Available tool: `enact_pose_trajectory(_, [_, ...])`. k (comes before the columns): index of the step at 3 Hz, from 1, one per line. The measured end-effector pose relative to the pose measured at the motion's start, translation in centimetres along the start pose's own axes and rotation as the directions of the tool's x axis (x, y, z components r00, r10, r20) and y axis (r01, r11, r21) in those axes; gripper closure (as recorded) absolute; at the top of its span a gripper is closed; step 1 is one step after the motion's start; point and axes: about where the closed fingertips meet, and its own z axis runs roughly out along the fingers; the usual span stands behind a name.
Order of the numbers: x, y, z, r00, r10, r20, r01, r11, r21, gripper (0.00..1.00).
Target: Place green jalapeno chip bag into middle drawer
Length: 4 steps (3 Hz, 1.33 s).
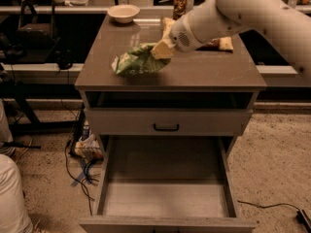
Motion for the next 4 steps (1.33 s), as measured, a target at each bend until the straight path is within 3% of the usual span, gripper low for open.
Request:
enact_pose_trajectory(1, [5.5,0.0,-8.9,0.993,0.108,0.055,-0.112,0.9895,0.091,1.0])
enact_pose_trajectory(2, [5.4,0.1,-8.7,0.993,0.105,0.054,-0.109,0.9901,0.088,1.0])
enact_pose_trajectory(3, [10.6,0.9,-9.6,0.979,0.204,-0.007,-0.201,0.9726,0.116,1.0])
enact_pose_trajectory(4, [16.5,2.5,-9.8,0.948,0.307,-0.082,-0.295,0.9465,0.131,1.0])
